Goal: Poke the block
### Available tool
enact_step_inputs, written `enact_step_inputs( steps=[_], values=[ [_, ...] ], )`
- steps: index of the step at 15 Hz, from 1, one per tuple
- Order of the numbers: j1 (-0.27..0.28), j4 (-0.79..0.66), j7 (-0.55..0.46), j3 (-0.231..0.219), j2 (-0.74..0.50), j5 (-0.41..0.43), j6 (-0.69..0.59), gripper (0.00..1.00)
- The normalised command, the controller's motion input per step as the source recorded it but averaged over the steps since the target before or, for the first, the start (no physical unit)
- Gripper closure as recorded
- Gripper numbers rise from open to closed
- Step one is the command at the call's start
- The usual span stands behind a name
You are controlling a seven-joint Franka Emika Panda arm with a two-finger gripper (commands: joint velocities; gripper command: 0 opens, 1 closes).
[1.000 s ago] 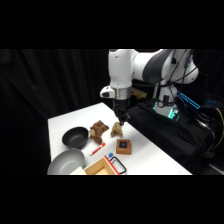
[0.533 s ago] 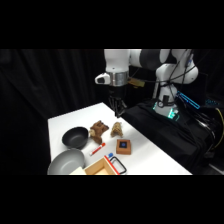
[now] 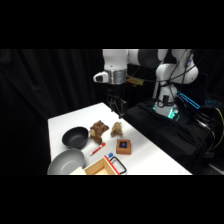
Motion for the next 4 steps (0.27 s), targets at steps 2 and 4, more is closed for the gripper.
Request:
enact_step_inputs(
  steps=[2, 4],
  values=[
    [-0.018, 0.03, -0.1, -0.002, -0.13, 0.055, -0.13, 0.0],
    [0.007, 0.05, -0.2, 0.005, -0.1, 0.18, -0.16, 0.0]
  ],
)
